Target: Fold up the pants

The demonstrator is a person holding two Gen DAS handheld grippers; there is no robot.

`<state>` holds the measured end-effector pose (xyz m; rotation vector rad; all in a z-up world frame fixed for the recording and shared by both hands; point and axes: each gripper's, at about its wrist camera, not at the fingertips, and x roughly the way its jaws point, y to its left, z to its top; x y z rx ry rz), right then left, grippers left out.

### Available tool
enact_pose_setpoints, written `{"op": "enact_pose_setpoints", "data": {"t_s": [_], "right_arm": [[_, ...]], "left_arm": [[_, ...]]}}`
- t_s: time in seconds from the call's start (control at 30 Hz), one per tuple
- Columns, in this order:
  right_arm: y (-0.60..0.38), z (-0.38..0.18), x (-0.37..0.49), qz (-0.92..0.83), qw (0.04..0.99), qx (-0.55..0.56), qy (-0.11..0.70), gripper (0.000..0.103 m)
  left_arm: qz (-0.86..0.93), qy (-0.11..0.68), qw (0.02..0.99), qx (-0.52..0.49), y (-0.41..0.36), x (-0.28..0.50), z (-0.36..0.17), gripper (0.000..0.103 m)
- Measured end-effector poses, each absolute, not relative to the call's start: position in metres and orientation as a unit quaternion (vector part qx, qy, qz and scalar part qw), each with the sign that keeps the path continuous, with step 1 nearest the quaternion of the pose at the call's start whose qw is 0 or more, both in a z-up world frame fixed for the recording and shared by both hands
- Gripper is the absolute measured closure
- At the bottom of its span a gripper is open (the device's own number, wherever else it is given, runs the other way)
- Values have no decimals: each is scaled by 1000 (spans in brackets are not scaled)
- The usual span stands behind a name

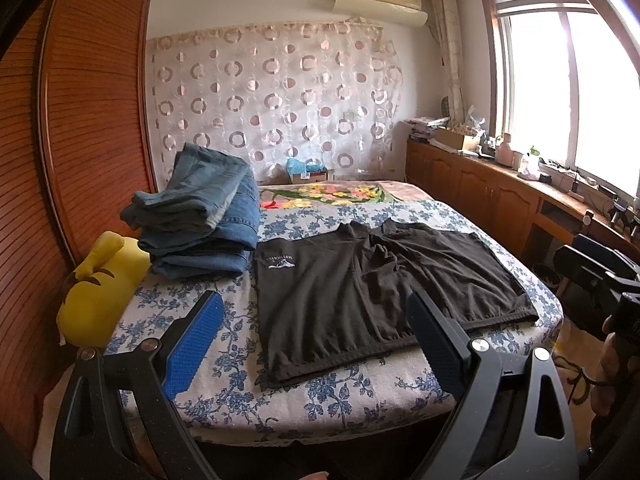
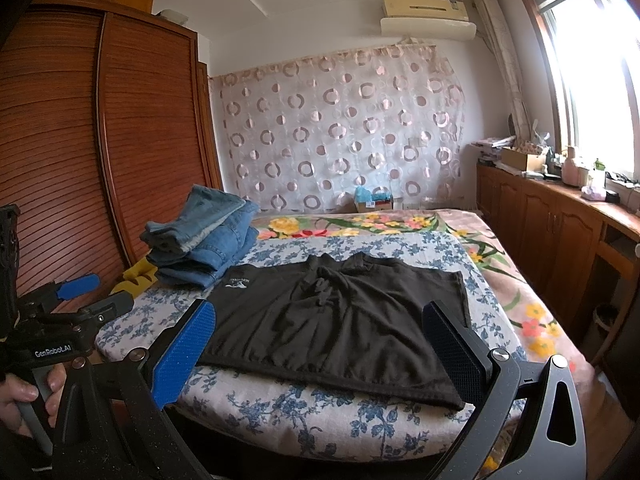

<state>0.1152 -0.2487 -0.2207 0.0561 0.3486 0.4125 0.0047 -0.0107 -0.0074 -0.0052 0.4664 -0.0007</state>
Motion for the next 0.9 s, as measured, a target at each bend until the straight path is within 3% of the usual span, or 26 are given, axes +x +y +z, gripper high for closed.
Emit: {"op": "enact_pose_setpoints", "data": {"t_s": [0.47, 0.9], "right_arm": [[-253, -226, 137, 197, 960, 2, 200, 3], [-273, -213, 167, 185, 954, -27, 235, 28]], "left_arm": [[-27, 279, 960, 9, -12, 51, -39, 9], [-62, 313, 948, 2, -17, 90, -61, 9]]}}
